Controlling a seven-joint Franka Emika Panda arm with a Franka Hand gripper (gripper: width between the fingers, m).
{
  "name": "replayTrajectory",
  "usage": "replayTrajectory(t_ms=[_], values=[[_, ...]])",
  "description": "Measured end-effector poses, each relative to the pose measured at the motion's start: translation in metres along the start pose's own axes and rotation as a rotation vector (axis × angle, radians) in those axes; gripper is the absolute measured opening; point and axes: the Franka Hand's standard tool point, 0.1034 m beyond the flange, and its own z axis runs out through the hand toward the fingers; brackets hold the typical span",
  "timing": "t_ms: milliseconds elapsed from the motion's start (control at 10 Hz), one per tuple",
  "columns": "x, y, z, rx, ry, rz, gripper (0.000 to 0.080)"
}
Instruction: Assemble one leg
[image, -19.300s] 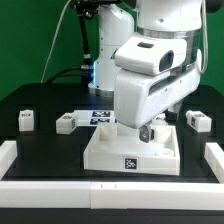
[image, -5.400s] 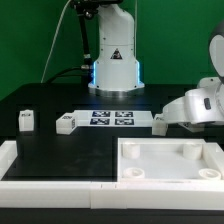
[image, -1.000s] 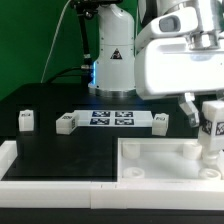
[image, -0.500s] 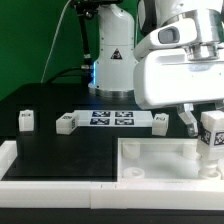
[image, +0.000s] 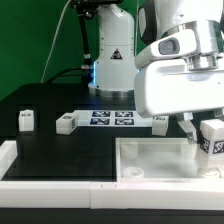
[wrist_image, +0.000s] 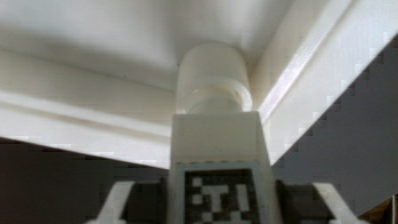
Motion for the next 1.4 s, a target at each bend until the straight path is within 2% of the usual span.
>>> replayTrajectory(t_ms=[700, 800, 900, 1000, 1200, 1400], values=[[-0.001, 0.000, 0.006, -0.004, 0.025, 0.002, 0.0292], [-0.001, 0.000, 0.006, -0.004, 0.025, 0.002, 0.0482], [-0.001, 0.000, 0.006, -0.004, 0.025, 0.002, 0.0482], [-0.001, 0.000, 0.006, -0.004, 0.025, 0.002, 0.0611], [0.000, 0.000, 0.004, -0.004, 0.021, 0.002, 0.0647], [0.010, 0.004, -0.011, -0.007, 0.013, -0.002, 0.0647]])
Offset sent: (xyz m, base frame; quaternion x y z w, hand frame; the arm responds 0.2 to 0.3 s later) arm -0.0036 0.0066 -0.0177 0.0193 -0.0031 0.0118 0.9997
